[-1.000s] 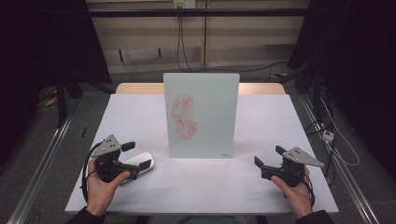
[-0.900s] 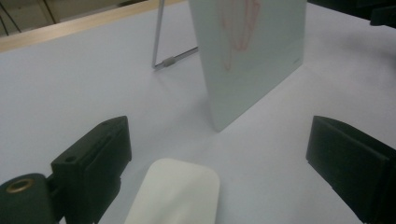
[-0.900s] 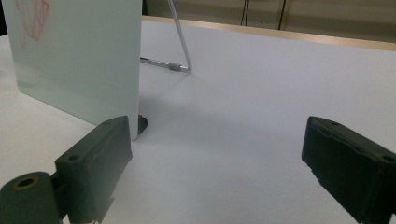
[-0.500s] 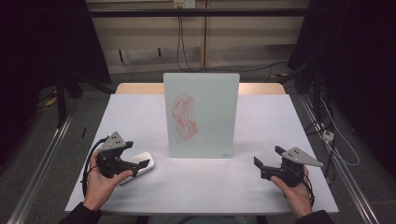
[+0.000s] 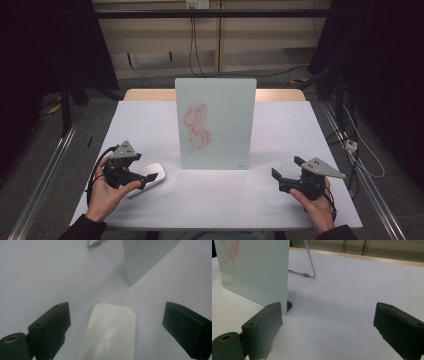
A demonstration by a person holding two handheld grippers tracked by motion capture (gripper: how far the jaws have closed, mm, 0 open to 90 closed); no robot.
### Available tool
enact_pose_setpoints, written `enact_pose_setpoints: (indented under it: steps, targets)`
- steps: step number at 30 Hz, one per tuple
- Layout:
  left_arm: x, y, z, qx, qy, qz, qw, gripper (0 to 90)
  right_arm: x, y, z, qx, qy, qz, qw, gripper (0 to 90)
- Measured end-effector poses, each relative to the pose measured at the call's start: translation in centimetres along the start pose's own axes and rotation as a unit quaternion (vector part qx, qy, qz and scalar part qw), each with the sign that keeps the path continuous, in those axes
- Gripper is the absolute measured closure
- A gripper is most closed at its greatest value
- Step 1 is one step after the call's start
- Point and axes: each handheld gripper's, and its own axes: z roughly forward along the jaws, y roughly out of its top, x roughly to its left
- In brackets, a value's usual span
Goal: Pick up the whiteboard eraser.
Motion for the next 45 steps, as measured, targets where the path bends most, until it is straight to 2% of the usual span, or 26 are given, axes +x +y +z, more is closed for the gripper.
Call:
enact_pose_setpoints:
  steps: [3, 7, 12, 15, 20, 25, 26, 29, 33, 38, 40, 45]
  targets:
    - [0.1, 0.0, 0.0, 0.009, 0.006, 0.008, 0.9999, 8.7, 0.0, 0.0, 0.0, 0.002, 0.002, 0.002, 1.0, 8.3]
    - [0.5, -0.2, 0.2, 0.03, 0.003, 0.013, 0.9995, 7.7, 0.0, 0.0, 0.0, 0.002, 0.002, 0.001, 1.0, 8.3]
    - [1.0, -0.7, 0.3, 0.044, -0.001, 0.011, 0.999, 6.9, 0.1, 0.0, 0.1, 0.004, 0.001, 0.0, 1.0, 8.3]
    - [1.2, -0.9, 0.4, 0.051, -0.002, 0.017, 0.9986, 7.1, 0.1, 0.0, 0.1, 0.005, 0.001, -0.002, 1.0, 8.3]
    - [1.1, -1.2, 0.9, 0.071, -0.01, 0.031, 0.997, 9.5, 0.1, 0.0, 0.1, 0.006, 0.001, -0.001, 1.0, 8.3]
    - [1.1, -1.5, 1.6, 0.084, -0.027, 0.034, 0.9955, 13.8, 0.1, 0.0, 0.1, 0.006, 0.004, 0.0, 1.0, 8.2]
    - [1.1, -1.5, 1.7, 0.088, -0.019, 0.037, 0.9952, 15.9, 0.1, 0.0, 0.2, 0.007, 0.003, -0.001, 1.0, 8.1]
    - [1.0, -1.6, 2.1, 0.097, -0.022, 0.04, 0.9942, 16.6, 0.2, 0.0, 0.2, 0.009, 0.005, 0.0, 1.0, 8.1]
    - [0.7, -1.7, 2.4, 0.111, -0.019, 0.055, 0.9921, 21.2, 0.1, 0.0, 0.1, 0.004, 0.005, 0.0, 1.0, 8.1]
    - [0.6, -1.7, 2.6, 0.113, -0.008, 0.061, 0.9917, 26.0, 0.2, 0.0, 0.2, 0.007, 0.008, 0.0, 0.9999, 8.0]
    - [0.7, -1.8, 2.5, 0.113, -0.01, 0.062, 0.9915, 28.7, 0.2, 0.0, 0.2, 0.006, 0.007, 0.0, 1.0, 8.0]
    - [0.7, -1.8, 2.5, 0.115, -0.008, 0.067, 0.9911, 29.0, 0.2, 0.0, 0.2, 0.007, 0.007, 0.0, 1.0, 7.9]
